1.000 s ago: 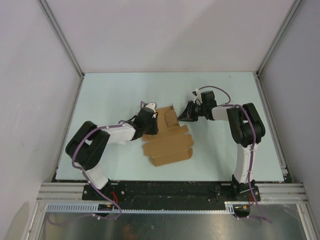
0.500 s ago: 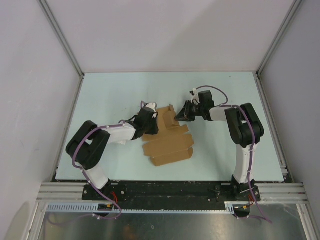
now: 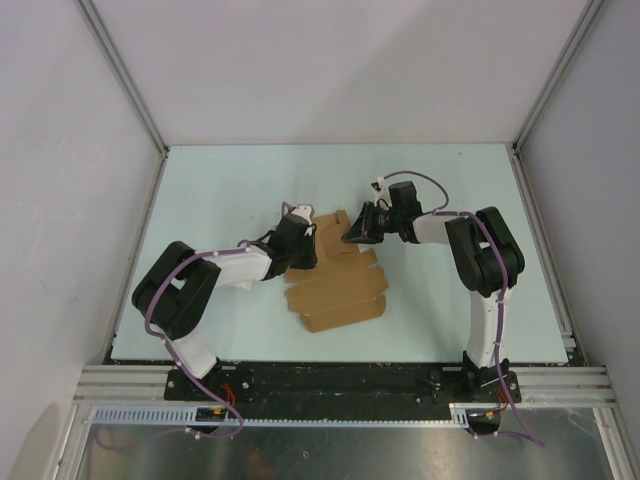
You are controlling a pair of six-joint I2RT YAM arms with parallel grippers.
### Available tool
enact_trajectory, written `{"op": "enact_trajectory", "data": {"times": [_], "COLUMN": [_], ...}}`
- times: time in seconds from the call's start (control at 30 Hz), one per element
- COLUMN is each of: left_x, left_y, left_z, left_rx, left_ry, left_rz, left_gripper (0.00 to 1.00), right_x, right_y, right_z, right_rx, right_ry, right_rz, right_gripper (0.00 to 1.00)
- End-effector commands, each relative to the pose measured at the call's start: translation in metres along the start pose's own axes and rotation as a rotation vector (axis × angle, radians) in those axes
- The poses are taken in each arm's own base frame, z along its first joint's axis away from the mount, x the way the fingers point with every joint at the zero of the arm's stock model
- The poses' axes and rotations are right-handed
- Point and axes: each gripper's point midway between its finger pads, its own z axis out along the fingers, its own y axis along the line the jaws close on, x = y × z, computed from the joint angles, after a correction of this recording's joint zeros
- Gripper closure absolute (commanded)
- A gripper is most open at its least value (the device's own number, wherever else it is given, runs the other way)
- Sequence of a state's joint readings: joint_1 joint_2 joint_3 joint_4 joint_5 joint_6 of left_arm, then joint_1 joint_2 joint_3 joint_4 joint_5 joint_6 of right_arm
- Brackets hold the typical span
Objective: Fold the paper box
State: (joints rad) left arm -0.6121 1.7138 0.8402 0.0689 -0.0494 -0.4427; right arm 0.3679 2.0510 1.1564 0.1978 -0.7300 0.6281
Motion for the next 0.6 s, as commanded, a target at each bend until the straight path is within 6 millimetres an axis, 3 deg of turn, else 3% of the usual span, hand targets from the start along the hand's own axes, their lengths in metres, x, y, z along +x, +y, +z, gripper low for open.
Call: {"op": "enact_trajectory", "data": {"times": [0.0, 0.57], "left_x": [0.008, 0.01], "left_y": [-0.006, -0.005], "left_z": [0.005, 0.005], "left_rx": [0.032, 0.03], "left_ry": [0.038, 0.042], "left_rz": [0.017, 0.017], "left_gripper": [0.72, 0.73], "right_x": [-0.003, 0.008], "right_y": [0.008, -0.022], "right_z": [0.004, 0.011], "right_rx": [-0.002, 0.115], "right_ry": [-0.001, 0.029], "right_rz": [-0.034, -0.042], "right_gripper": [0.79, 0.79]}}
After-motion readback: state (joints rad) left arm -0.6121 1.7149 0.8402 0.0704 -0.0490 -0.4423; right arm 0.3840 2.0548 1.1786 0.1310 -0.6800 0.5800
